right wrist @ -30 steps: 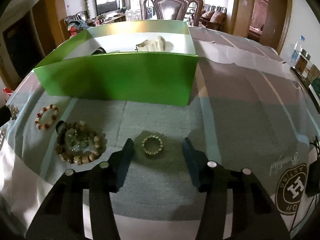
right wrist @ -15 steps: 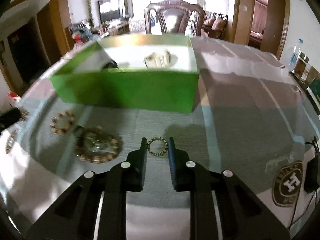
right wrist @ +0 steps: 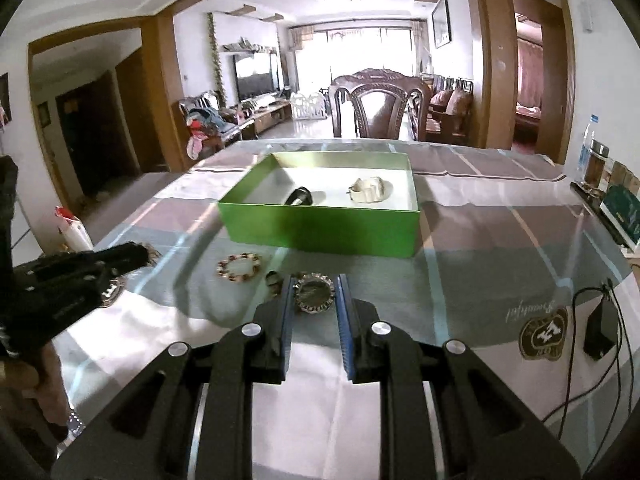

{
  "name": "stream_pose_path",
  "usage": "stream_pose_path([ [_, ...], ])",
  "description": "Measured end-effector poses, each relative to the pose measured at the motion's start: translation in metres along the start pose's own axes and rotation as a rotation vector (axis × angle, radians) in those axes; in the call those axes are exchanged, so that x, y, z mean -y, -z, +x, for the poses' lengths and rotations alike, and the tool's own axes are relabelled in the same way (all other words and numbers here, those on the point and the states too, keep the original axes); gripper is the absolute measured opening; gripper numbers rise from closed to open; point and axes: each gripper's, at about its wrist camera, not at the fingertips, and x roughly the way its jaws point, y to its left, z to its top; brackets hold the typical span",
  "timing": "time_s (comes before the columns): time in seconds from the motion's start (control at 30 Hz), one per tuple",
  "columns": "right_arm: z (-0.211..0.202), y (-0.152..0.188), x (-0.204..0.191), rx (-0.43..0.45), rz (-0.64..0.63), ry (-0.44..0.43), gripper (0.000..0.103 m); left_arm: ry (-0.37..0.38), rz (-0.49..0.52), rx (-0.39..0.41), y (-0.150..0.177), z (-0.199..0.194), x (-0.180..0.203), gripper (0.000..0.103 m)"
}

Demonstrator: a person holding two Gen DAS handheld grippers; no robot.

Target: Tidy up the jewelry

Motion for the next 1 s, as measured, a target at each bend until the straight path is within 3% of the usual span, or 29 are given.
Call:
stream_pose_path([
  [0.23,-0.007,0.008,-0.005,0.002,-0.004,-0.005,0.021,0.005,0.009,-0.01,0.016,-0.013,0.009,0.012],
  [1.0,-0.016,0.012,-0.003,0.009,-0.003,-0.002,0.021,0.01,0.026,-0.009,0.017,-0.021,0.019,0.012],
])
